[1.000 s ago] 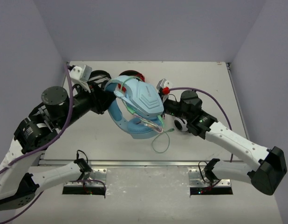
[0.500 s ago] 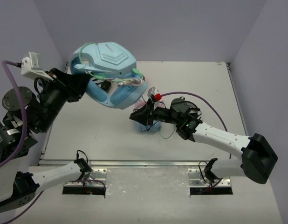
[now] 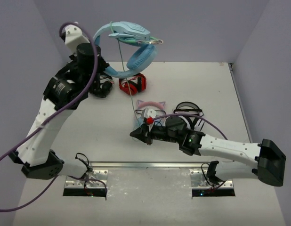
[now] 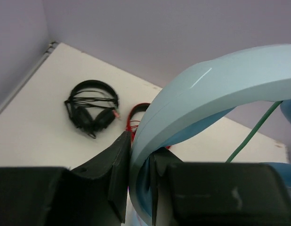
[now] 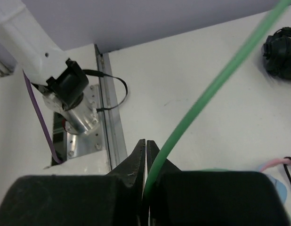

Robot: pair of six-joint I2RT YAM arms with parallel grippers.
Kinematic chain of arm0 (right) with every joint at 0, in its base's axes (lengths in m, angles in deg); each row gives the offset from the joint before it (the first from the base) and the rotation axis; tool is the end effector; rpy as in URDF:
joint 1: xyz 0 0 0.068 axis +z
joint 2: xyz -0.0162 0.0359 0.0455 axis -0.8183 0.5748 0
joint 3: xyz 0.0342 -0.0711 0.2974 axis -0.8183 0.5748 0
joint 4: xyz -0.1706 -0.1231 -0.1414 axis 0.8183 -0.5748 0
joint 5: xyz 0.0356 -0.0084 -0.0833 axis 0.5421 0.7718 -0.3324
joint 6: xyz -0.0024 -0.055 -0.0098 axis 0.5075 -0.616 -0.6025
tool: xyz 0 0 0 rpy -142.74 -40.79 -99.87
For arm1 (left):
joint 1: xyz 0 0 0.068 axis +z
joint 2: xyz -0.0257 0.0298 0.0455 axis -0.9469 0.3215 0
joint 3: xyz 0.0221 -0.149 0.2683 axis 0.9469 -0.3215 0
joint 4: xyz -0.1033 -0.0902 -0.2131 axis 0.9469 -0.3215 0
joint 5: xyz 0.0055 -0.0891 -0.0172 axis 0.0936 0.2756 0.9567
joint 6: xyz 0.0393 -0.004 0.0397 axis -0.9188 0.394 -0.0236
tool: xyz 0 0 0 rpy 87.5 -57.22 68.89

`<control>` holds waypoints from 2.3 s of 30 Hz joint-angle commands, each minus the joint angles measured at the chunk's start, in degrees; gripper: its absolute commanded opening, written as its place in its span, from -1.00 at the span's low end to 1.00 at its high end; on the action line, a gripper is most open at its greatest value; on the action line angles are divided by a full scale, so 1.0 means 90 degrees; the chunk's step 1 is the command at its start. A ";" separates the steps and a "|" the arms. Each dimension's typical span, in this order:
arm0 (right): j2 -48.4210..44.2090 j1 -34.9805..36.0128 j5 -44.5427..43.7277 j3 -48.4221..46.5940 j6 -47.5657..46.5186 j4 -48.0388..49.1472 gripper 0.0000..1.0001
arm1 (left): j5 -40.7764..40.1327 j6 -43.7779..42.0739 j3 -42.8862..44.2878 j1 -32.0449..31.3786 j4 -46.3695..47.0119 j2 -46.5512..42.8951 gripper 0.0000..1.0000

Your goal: Wrap the headphones

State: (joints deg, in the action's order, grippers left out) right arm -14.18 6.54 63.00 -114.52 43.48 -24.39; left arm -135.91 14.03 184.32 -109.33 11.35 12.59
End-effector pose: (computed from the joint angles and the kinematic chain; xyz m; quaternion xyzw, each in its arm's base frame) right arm 0.1148 0.2287 0.3157 -0.3682 0.6386 0.4715 0.4840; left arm 0.1691 -0.0946 0.5747 -0.2121 0.7287 -0.0331 0.6503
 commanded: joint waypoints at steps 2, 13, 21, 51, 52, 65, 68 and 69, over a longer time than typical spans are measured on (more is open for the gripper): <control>-0.0310 0.0564 -0.1273 -0.0574 -0.0913 -0.1409 -0.97 | -0.0336 0.0036 -0.0038 0.0745 0.0344 0.0290 -0.99; -0.0378 0.0916 -0.2456 -0.2937 -0.2513 -0.4506 -0.97 | 0.0046 -0.1250 -0.4020 0.0736 0.2198 -0.0548 -0.99; -0.0281 0.0926 -0.3550 -0.4012 -0.3705 -0.5357 -0.97 | 0.1840 -0.1995 -0.6277 0.0122 0.2863 -0.1897 -0.99; 0.0383 -0.1163 -0.3923 -0.4267 -0.4264 -0.4752 -0.97 | 0.3605 -0.2757 -0.6719 -0.1354 0.3040 -0.3177 -0.99; 0.0422 -0.1222 -0.3825 -0.4335 -0.4215 -0.4791 -0.97 | 0.3665 -0.2757 -0.6690 -0.1364 0.3020 -0.3177 -0.99; 0.0462 -0.1945 -0.3015 -0.4170 -0.3328 -0.5123 -0.97 | 0.3998 -0.2640 -0.6153 -0.1413 0.2932 -0.3792 -0.99; 0.0111 -0.1935 -0.2907 -0.3819 -0.2995 -0.4870 -0.97 | 0.3540 -0.2348 -0.5958 -0.1403 0.3068 -0.3948 -0.99; 0.0033 -0.1935 -0.2713 -0.3750 -0.2907 -0.4811 -0.97 | 0.3432 -0.2231 -0.5899 -0.1403 0.3098 -0.4045 -0.99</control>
State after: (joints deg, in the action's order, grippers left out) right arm -10.22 -10.12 37.01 -149.60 12.81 -71.71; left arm -103.91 -10.60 126.40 -121.20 33.36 -20.89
